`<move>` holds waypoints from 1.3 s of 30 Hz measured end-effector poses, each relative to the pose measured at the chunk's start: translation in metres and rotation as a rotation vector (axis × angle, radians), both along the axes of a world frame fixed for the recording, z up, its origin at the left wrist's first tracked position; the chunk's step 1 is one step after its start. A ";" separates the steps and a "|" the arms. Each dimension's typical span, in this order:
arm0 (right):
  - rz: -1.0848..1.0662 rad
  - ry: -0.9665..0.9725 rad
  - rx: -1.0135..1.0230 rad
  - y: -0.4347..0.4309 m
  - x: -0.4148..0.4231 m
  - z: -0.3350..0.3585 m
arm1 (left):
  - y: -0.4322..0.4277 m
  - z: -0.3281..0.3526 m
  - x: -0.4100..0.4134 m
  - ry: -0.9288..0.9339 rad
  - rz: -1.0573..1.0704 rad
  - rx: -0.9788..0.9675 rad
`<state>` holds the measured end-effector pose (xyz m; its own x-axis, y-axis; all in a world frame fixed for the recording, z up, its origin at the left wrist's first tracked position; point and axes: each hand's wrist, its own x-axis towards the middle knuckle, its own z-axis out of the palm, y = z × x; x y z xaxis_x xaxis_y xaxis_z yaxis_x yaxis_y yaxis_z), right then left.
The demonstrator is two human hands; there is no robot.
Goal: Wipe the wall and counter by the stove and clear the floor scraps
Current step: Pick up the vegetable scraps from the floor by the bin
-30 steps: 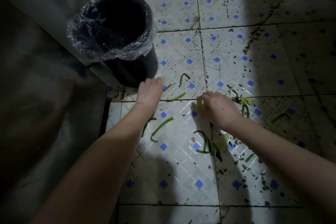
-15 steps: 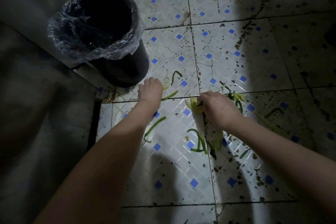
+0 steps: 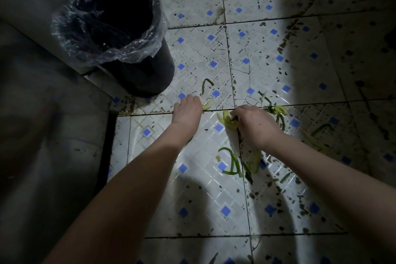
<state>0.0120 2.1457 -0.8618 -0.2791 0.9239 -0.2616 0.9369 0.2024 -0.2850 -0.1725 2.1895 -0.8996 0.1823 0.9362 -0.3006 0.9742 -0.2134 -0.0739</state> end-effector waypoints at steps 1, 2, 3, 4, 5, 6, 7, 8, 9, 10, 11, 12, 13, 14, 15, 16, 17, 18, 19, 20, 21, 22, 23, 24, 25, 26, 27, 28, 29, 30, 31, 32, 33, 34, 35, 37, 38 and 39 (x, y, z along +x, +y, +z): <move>0.000 -0.003 0.001 0.001 0.000 -0.001 | 0.000 0.000 0.000 0.010 -0.007 0.003; 0.002 -0.005 0.001 0.003 0.000 -0.002 | 0.001 0.000 0.000 0.022 -0.016 0.008; 0.002 -0.005 0.001 0.005 0.000 -0.003 | 0.001 0.000 -0.001 0.034 -0.023 0.011; 0.001 0.000 0.002 0.007 -0.002 -0.003 | 0.000 0.001 -0.003 0.045 -0.030 0.011; 0.003 0.007 0.006 0.009 -0.005 -0.003 | -0.001 0.001 -0.005 0.054 -0.032 0.008; 0.010 0.014 0.011 0.011 -0.009 -0.003 | -0.002 0.002 -0.008 0.055 -0.026 0.006; 0.021 0.022 0.013 0.014 -0.013 -0.003 | -0.004 0.001 -0.011 0.052 -0.014 0.007; 0.036 0.031 0.011 0.018 -0.018 -0.003 | -0.006 0.001 -0.014 0.047 0.001 0.014; 0.055 0.039 0.008 0.021 -0.023 -0.003 | -0.007 0.001 -0.017 0.044 0.010 0.027; 0.073 0.044 0.006 0.026 -0.027 -0.003 | -0.008 0.000 -0.020 0.043 0.013 0.040; 0.081 0.045 0.005 0.030 -0.032 -0.004 | -0.009 0.000 -0.022 0.038 0.015 0.046; 0.078 0.041 0.002 0.035 -0.036 -0.005 | -0.009 -0.002 -0.024 0.028 0.019 0.045; 0.068 0.036 0.000 0.039 -0.039 -0.006 | -0.009 -0.003 -0.025 0.018 0.023 0.042; 0.061 0.029 0.001 0.042 -0.042 -0.008 | -0.008 -0.003 -0.024 0.011 0.027 0.043; 0.068 0.018 0.001 0.045 -0.044 -0.010 | -0.007 -0.003 -0.022 0.006 0.027 0.050; 0.090 0.000 0.001 0.047 -0.047 -0.012 | -0.006 -0.004 -0.020 0.001 0.029 0.052; 0.117 -0.018 0.004 0.050 -0.047 -0.014 | -0.006 -0.003 -0.017 -0.003 0.025 0.051; 0.140 -0.035 0.010 0.052 -0.047 -0.014 | -0.005 -0.002 -0.015 -0.005 0.017 0.046; 0.153 -0.049 0.019 0.056 -0.046 -0.016 | -0.005 -0.002 -0.014 -0.005 0.011 0.035; 0.152 -0.056 0.035 0.061 -0.046 -0.017 | -0.003 -0.002 -0.013 0.000 0.004 0.028; 0.148 -0.057 0.059 0.068 -0.045 -0.019 | -0.001 -0.001 -0.012 0.012 -0.010 0.025; 0.147 -0.057 0.083 0.074 -0.044 -0.020 | 0.001 -0.001 -0.013 0.030 -0.027 0.019; 0.155 -0.060 0.102 0.080 -0.044 -0.020 | 0.001 0.000 -0.013 0.049 -0.038 0.014; 0.165 -0.067 0.114 0.085 -0.045 -0.020 | 0.001 0.000 -0.015 0.065 -0.043 0.010; 0.165 -0.074 0.122 0.090 -0.046 -0.021 | 0.000 0.000 -0.018 0.074 -0.043 0.012; 0.154 -0.076 0.127 0.094 -0.047 -0.021 | -0.002 0.000 -0.021 0.080 -0.042 0.028; 0.143 -0.070 0.131 0.099 -0.049 -0.022 | -0.003 0.001 -0.025 0.087 -0.038 0.052; 0.135 -0.062 0.132 0.103 -0.051 -0.023 | -0.004 0.002 -0.030 0.096 -0.034 0.076; 0.133 -0.054 0.127 0.107 -0.053 -0.022 | -0.006 0.003 -0.035 0.103 -0.028 0.093; 0.138 -0.045 0.117 0.110 -0.056 -0.022 | -0.010 0.005 -0.041 0.108 -0.018 0.102; 0.153 -0.034 0.107 0.113 -0.059 -0.023 | -0.014 0.006 -0.046 0.107 -0.004 0.108; 0.175 -0.028 0.097 0.115 -0.062 -0.024 | -0.018 0.007 -0.053 0.106 0.011 0.115; 0.196 -0.030 0.091 0.116 -0.065 -0.025 | -0.023 0.007 -0.059 0.108 0.024 0.123; 0.204 -0.036 0.089 0.116 -0.068 -0.027 | -0.028 0.007 -0.066 0.113 0.039 0.124; 0.195 -0.040 0.092 0.115 -0.070 -0.029 | -0.033 0.006 -0.072 0.119 0.056 0.118; 0.145 -0.048 0.104 0.113 -0.073 -0.032 | -0.043 0.005 -0.081 0.137 0.087 0.103; 0.126 -0.050 0.113 0.112 -0.073 -0.032 | -0.047 0.005 -0.084 0.147 0.101 0.097; 0.121 -0.054 0.125 0.111 -0.074 -0.032 | -0.051 0.004 -0.088 0.155 0.113 0.098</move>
<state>-0.0616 2.2568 -0.8940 -0.3791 0.9107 -0.1642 0.9167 0.3454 -0.2007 -0.2602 2.1383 -0.8952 0.0328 0.9743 -0.2229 0.9669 -0.0874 -0.2397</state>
